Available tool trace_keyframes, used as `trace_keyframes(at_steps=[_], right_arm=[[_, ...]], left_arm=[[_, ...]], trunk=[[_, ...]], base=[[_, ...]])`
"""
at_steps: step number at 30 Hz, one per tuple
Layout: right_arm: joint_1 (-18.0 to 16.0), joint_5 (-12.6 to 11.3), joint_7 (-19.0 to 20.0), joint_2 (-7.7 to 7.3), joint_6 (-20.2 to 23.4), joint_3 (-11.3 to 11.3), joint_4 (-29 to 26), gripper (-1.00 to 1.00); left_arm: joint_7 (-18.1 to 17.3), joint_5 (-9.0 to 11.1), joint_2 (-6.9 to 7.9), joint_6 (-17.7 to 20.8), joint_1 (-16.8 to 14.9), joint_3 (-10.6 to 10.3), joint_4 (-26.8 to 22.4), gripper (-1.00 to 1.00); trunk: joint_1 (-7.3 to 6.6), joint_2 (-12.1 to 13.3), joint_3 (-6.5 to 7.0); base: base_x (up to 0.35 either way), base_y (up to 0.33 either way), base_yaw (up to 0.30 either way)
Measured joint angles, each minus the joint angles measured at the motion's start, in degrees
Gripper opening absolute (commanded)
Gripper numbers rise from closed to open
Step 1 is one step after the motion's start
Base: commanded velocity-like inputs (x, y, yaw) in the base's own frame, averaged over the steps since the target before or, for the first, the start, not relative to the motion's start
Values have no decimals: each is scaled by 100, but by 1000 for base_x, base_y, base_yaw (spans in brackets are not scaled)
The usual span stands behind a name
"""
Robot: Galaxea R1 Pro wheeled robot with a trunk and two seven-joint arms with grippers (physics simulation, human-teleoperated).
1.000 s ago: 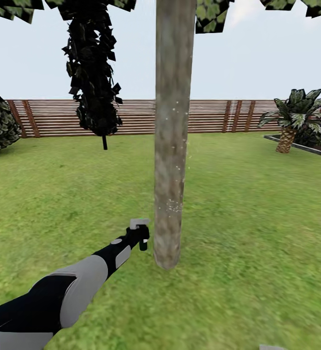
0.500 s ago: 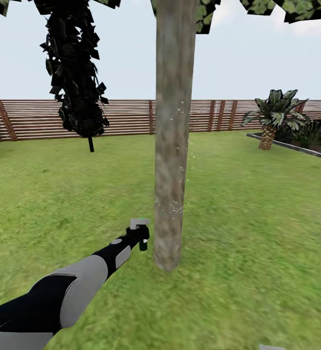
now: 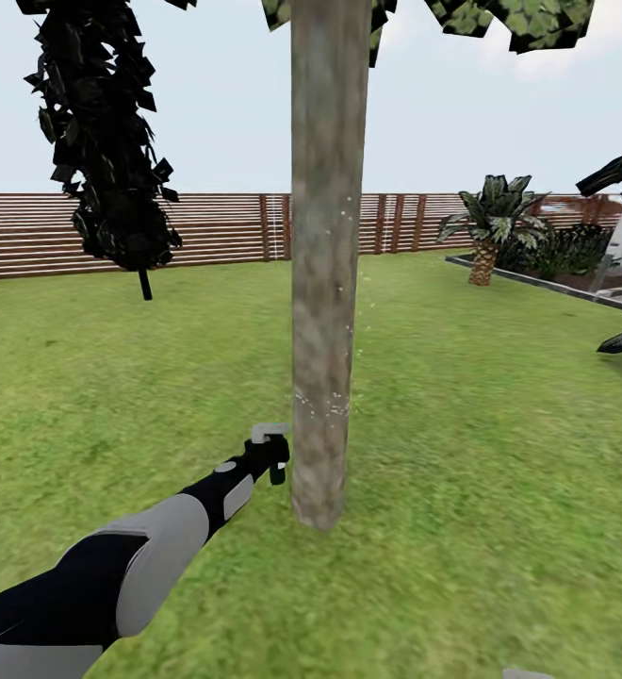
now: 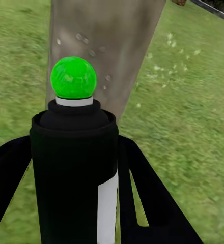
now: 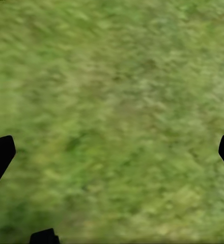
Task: In the garden, pick up the pesticide atomizer on the floor and spray pesticide onto both trees until each tree trunk is fully covered.
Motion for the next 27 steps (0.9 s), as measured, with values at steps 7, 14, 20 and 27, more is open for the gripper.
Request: trace_keyframes(at_steps=[7, 14, 20, 27], right_arm=[[3, 3, -13, -27, 7, -5, 0, 100], [2, 3, -26, -36, 8, -5, 0, 100], [3, 4, -27, -37, 8, -4, 0, 100], [3, 4, -30, -29, 16, 1, 0, 100]], left_arm=[[-3, -3, 0, 3354, -2, -32, -2719, -100], [-1, -14, 0, 4895, -1, -41, -4407, -100], [19, -28, 0, 6242, -301, -39, -5250, -100], [22, -28, 0, 6802, -1944, -24, -4832, -100]], trunk=[[0, -1, 1], [0, 0, 0], [0, 0, 1], [0, 0, 2]], base=[[1, 3, -1], [0, 0, 0], [0, 0, 0], [0, 0, 0]])
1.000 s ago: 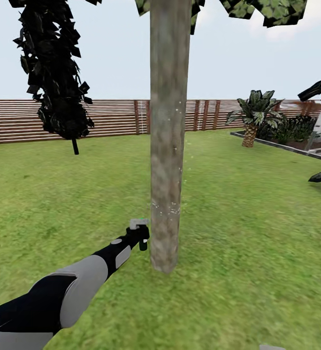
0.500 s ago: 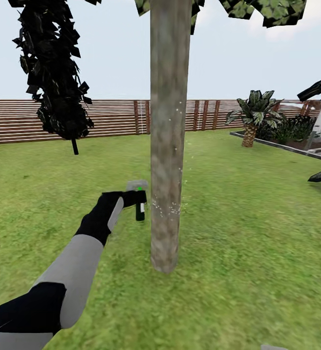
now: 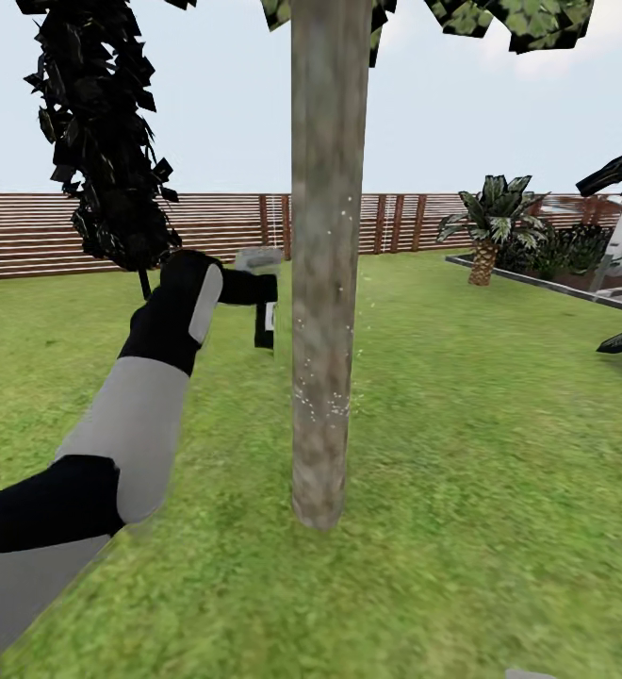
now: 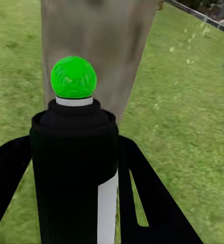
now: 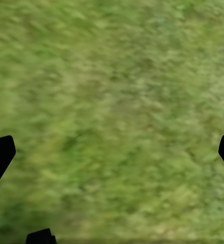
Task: In the garden, pick up the pesticide atomizer on the floor and spray pesticide onto both trees until each tree trunk is fully covered.
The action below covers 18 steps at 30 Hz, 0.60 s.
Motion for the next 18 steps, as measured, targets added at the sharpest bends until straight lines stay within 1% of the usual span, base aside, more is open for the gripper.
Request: trace_keyframes(at_steps=[2, 3, 4, 6, 7, 8, 9, 11, 12, 13, 14, 16, 18], right_arm=[[0, 0, -2, 1, 0, -1, 0, 100], [0, -1, -2, 1, 0, -2, 0, 100], [0, 0, 0, -2, 0, -2, 0, 100], [12, 0, 0, -4, 2, -3, 0, 100], [17, 0, -2, -5, 4, -2, 0, 100], [24, -1, -3, -7, 6, -3, 0, 100], [25, 0, -1, -7, 4, -2, 0, 100], [27, 0, 0, -6, 6, -1, 0, 100], [28, 0, -1, -5, 7, 1, 0, 100], [30, 0, -1, -6, 8, 0, 0, 100], [32, 0, -1, -7, 8, -2, 0, 100], [34, 0, -3, -7, 9, -2, 0, 100], [33, 0, -3, -7, 9, 0, 0, 100]], left_arm=[[0, 11, 0, 31, -549, 1, 433, -100], [2, -9, 0, 40, -946, 3, 718, -100], [-1, 39, 0, 47, -1246, 7, 835, -100], [31, 2, 0, 49, -1720, 9, 1057, -100], [51, 15, 0, 53, -1981, 9, 1216, -100], [76, -18, 0, 55, -2441, 8, 1617, -100], [82, 41, 0, 60, -2697, 13, 1729, -100], [91, 18, 0, 60, -2999, 41, 1925, -100], [93, 29, 0, 64, -3171, 163, 1981, -100], [95, 29, 1, 64, -3393, 378, 2064, -100], [95, 53, 0, 64, -3538, 517, 2147, -100], [96, 47, 0, 64, -3771, 683, 2276, -100], [97, 40, 0, 64, -3907, 752, 2330, -100]], trunk=[[0, 0, 0], [1, 1, 0], [-3, -1, 0], [0, 0, 0], [-1, -1, 0], [3, 1, -1], [-6, -2, 0], [0, -1, -1], [-1, -1, 0], [0, -1, 0], [-1, -2, -1], [-1, -1, -1], [-1, -1, -1]], base=[[0, 0, 0], [0, 0, 0], [0, 0, 0], [0, 0, 0], [0, 0, 0], [0, 0, 0], [0, 0, 0], [0, 0, 0], [0, 0, 0], [0, 0, 0], [0, 0, 0], [0, 0, 0], [0, 0, 0]])
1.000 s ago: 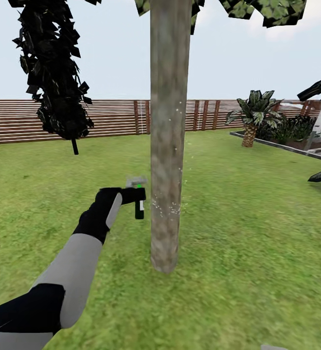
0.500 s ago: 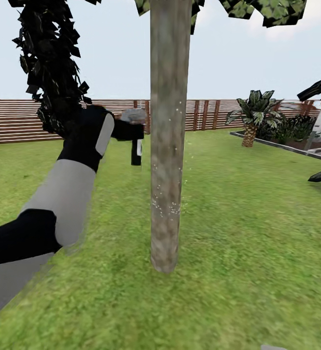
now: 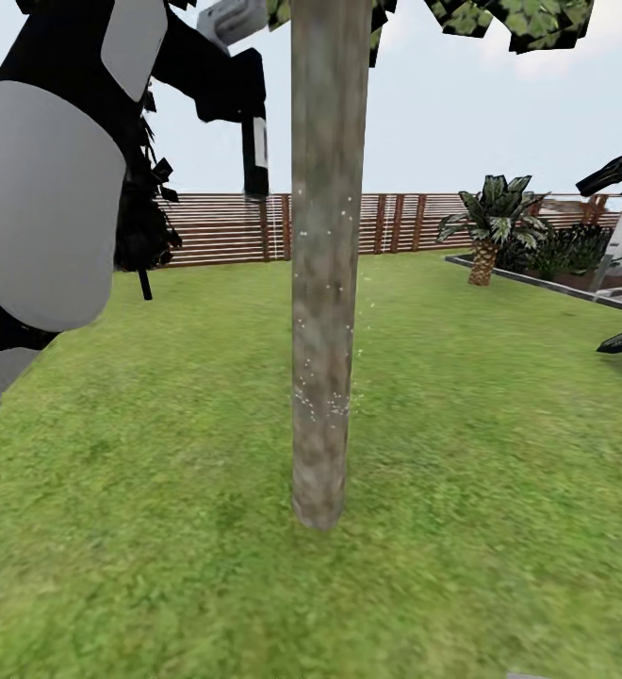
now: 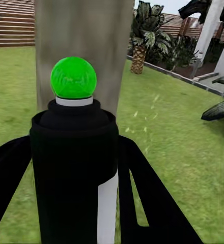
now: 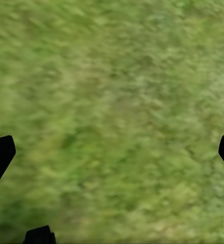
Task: In the garden, pick up the pesticide atomizer on the floor and spray pesticide onto both trees until each tree trunk is fully covered.
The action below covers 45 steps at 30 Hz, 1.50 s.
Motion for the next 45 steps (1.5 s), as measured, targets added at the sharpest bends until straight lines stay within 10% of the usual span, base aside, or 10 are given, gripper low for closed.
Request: trace_keyframes(at_steps=[9, 11, 17, 27, 36, 45], right_arm=[[2, 0, 1, -1, 0, -2, 0, 100], [2, 0, 1, -1, 0, 0, 0, 100], [2, 0, -2, -1, 0, -1, 0, 100], [1, 0, 2, -1, 0, 0, 0, 100], [2, 0, -2, -1, 0, -3, 0, 100], [2, -1, 0, -1, 0, -3, 0, 100]], left_arm=[[-44, 60, 0, 12, -98, 150, 395, -100], [-79, 685, 0, 14, -99, 173, 415, -100], [-87, 1118, 0, 7, -98, 177, 426, -100], [85, 1144, 0, -26, -98, 132, 426, -100], [1060, 1072, 0, -28, -98, -74, 513, -100], [269, 1100, 0, -194, -96, -106, 1910, -100]], trunk=[[0, 1, -1], [0, 1, -1], [0, 1, -1], [0, 1, -1], [1, 1, -1], [1, 2, -2]], base=[[0, 0, 0], [0, 0, 0], [0, 0, 0], [0, 0, 0], [0, 0, 0], [0, 0, 0]])
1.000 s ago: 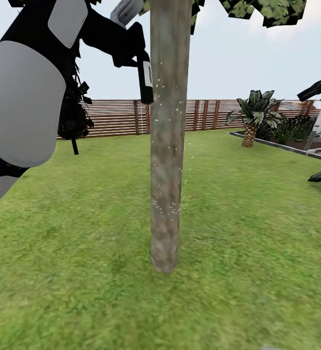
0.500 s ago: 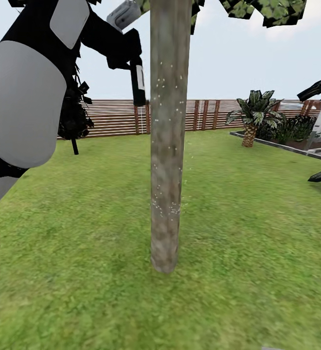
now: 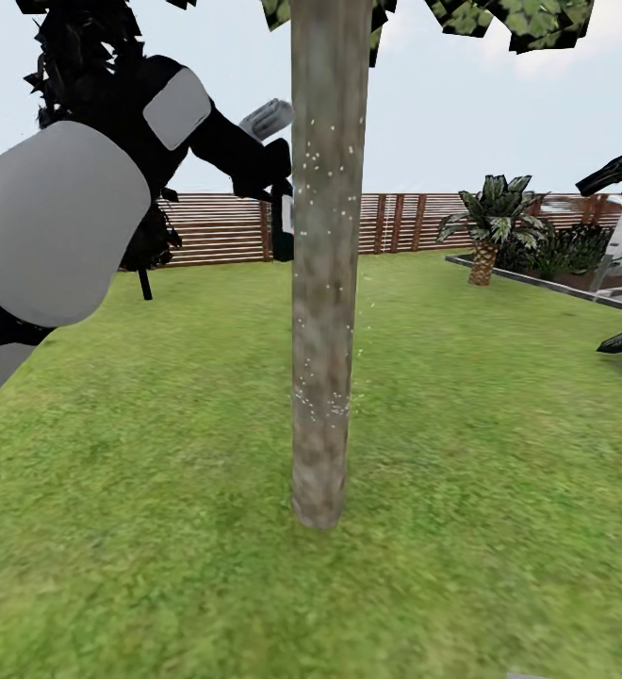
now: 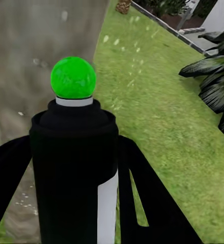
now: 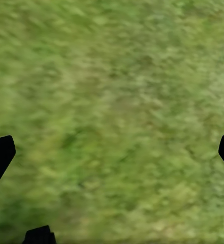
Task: In the garden, pick up the pesticide atomizer on the floor and spray pesticide onto both trees until each tree trunk is fully covered.
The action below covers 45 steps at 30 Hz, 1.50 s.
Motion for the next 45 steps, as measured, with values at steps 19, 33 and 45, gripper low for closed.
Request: trace_keyframes(at_steps=[19, 33, 45], right_arm=[[0, 1, -1, 0, 0, 0, 0, 100], [0, 0, -1, 0, 0, 0, 0, 100], [0, 1, -1, 0, 0, 0, 0, 100]], left_arm=[[-177, -26, 0, -594, 15, -10, 660, -100], [-1209, -215, 0, -615, 103, -53, 661, -100], [-1192, -1600, 0, -710, 558, -200, 648, -100]], trunk=[[-1, -1, 1], [0, 0, 1], [0, 0, 1]], base=[[0, 0, 0], [0, 0, 0], [0, 0, 0]])
